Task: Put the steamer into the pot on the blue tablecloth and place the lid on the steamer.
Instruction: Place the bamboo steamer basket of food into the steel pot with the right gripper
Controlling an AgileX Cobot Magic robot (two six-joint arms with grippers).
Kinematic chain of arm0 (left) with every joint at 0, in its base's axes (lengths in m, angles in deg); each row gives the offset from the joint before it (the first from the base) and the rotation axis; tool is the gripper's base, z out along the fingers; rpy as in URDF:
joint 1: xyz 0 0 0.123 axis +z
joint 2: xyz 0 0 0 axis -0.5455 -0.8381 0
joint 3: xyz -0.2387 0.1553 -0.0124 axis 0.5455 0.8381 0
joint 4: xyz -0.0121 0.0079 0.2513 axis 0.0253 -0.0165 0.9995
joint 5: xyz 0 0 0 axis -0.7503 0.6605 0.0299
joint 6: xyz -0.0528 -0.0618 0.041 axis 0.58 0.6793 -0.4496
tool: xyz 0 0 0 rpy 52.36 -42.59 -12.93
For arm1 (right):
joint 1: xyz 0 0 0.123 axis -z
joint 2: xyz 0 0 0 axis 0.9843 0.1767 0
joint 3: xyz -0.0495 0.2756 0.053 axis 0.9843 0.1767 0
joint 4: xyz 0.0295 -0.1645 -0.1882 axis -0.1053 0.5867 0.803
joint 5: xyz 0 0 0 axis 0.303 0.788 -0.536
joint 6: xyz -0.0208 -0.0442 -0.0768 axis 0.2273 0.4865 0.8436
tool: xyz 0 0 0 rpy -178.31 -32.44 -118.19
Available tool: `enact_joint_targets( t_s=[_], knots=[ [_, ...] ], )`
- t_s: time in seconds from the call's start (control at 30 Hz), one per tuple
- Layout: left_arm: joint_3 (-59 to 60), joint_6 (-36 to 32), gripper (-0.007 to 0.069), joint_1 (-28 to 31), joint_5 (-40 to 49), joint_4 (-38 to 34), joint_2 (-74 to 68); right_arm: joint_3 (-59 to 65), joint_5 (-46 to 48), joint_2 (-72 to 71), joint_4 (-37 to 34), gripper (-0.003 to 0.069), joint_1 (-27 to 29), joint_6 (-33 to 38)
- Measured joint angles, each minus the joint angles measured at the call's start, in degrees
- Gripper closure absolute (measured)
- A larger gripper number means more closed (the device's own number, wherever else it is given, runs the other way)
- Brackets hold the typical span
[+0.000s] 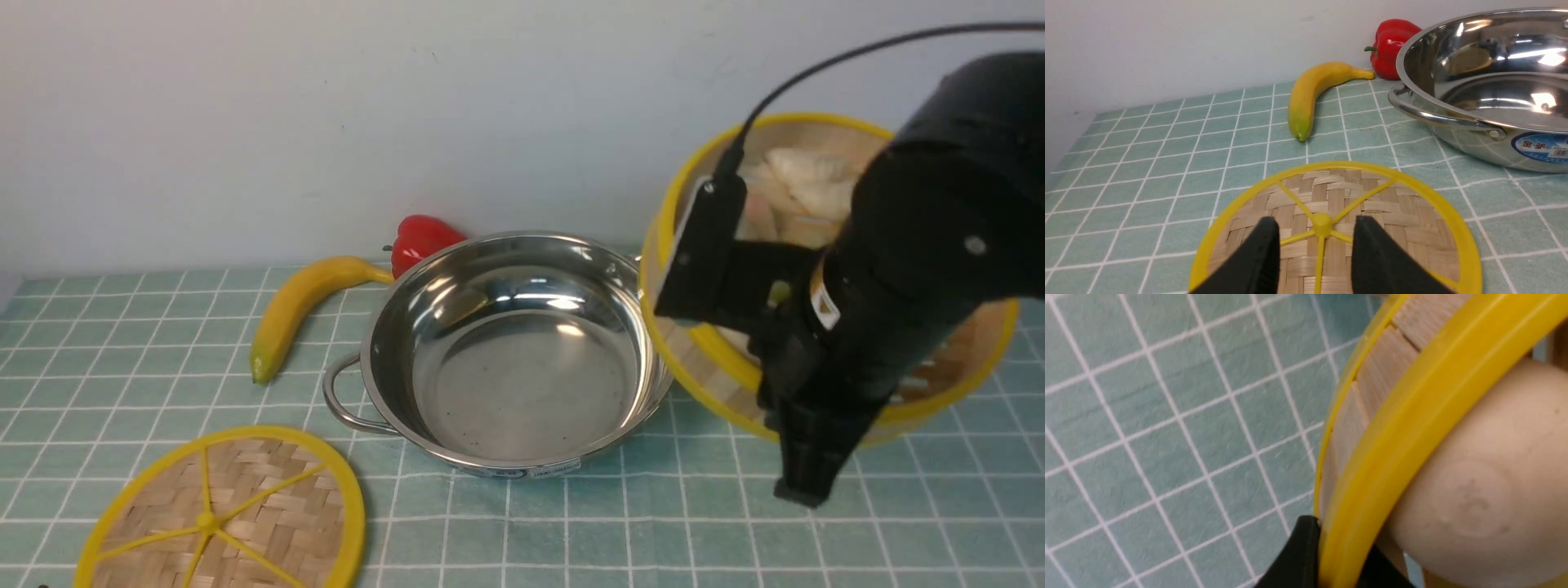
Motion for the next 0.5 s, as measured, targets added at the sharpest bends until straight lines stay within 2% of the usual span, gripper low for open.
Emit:
enact_joint_targets(
  t_s=[0.23, 0.5],
  knots=[
    [0.00, 0.00, 0.0382, 0.00, 0.00, 0.00, 0.00, -13.97, 0.05, 9.99, -3.67, 0.0603, -0.58, 3.40],
    [0.00, 0.00, 0.0382, 0.00, 0.00, 0.00, 0.00, -25.64, 0.05, 20.10, -5.09, 0.0603, -4.50, 6.30]
  ],
)
